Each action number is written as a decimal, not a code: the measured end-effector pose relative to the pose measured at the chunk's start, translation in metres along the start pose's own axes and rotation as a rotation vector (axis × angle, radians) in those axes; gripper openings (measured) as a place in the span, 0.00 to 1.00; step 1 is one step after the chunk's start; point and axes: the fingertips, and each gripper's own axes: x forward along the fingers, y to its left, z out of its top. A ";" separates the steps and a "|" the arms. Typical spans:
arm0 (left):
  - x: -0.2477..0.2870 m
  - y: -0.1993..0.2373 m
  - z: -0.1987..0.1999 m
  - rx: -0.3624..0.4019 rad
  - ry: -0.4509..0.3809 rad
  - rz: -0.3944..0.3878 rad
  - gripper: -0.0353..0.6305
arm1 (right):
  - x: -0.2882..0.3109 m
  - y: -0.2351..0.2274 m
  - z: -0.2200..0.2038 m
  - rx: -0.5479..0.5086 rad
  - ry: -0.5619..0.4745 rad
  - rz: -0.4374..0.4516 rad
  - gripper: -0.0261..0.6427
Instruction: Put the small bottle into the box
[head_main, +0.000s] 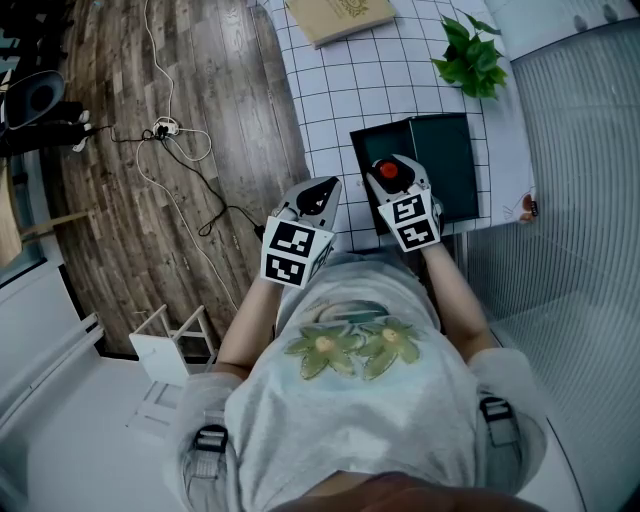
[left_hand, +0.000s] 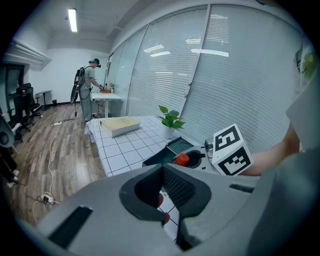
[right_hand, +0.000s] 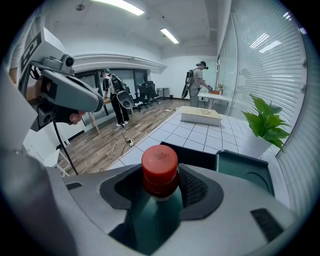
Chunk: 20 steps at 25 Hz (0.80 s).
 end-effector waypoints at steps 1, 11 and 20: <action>0.000 0.000 0.000 0.000 0.000 0.000 0.06 | 0.001 0.000 -0.001 -0.001 0.002 0.000 0.36; 0.001 0.002 -0.001 -0.007 0.002 0.002 0.06 | 0.004 0.000 -0.004 -0.005 0.013 0.000 0.36; 0.002 0.004 -0.002 -0.007 0.005 0.003 0.06 | 0.008 -0.001 -0.008 -0.004 0.023 -0.005 0.36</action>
